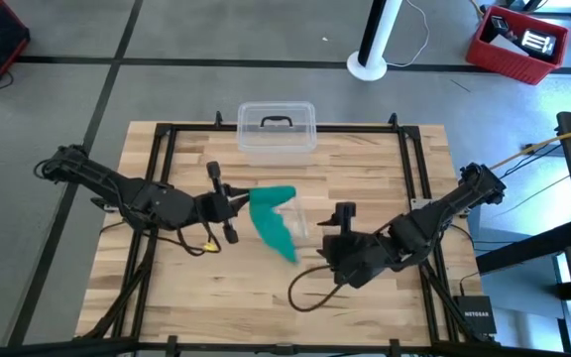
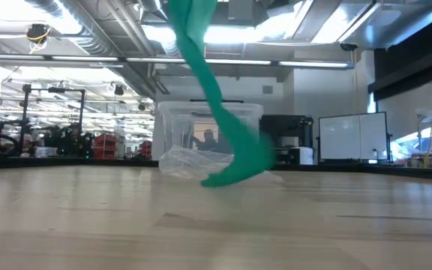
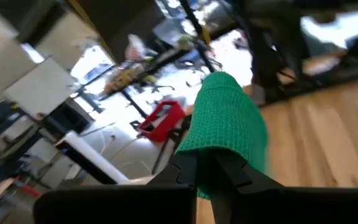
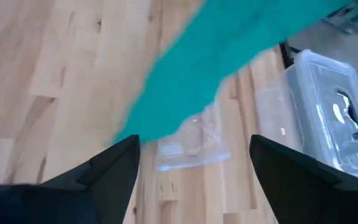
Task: Roll bandage
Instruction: Roll the green bandage
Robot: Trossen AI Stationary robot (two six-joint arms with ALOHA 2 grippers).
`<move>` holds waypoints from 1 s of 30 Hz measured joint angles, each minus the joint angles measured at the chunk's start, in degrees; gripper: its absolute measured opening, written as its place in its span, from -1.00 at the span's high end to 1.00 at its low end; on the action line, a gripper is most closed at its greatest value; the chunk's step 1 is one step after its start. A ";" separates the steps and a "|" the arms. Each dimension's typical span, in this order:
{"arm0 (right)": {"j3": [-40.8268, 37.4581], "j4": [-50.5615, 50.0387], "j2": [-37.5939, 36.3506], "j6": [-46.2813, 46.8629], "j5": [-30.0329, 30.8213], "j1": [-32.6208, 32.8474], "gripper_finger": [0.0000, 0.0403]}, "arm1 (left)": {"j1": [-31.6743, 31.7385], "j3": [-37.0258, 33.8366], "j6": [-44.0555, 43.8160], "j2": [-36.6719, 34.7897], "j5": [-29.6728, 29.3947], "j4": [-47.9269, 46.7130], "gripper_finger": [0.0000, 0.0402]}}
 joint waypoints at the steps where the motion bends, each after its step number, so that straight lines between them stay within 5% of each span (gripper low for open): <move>1: -1.40 1.81 -0.02 -0.09 -0.05 -0.12 -0.52 | -0.31 0.00 0.41 0.00 -0.55 1.19 0.97; 5: -9.02 11.04 -0.09 -1.39 -0.16 -1.57 -0.52 | -0.91 0.00 3.00 0.04 1.54 5.16 0.97; 9: -18.50 28.86 -2.23 -1.88 -11.28 -4.21 -0.52 | -1.78 0.00 1.76 0.09 5.42 8.16 0.97; 12: -27.30 40.21 -5.49 -3.05 -10.07 -5.74 -0.52 | -3.31 0.00 1.29 0.40 6.37 9.97 0.97; 20: -44.37 86.48 -5.18 -3.80 -13.75 -10.80 -0.52 | -3.94 0.00 0.42 0.71 6.52 10.09 0.97; 26: -43.78 95.25 -0.28 -2.85 -19.10 -12.35 -0.52 | -3.59 0.00 1.02 1.14 6.64 9.74 0.97; 30: -41.97 96.16 0.20 -6.48 -17.27 -12.33 -0.44 | -3.57 0.00 2.03 1.14 6.55 9.95 0.97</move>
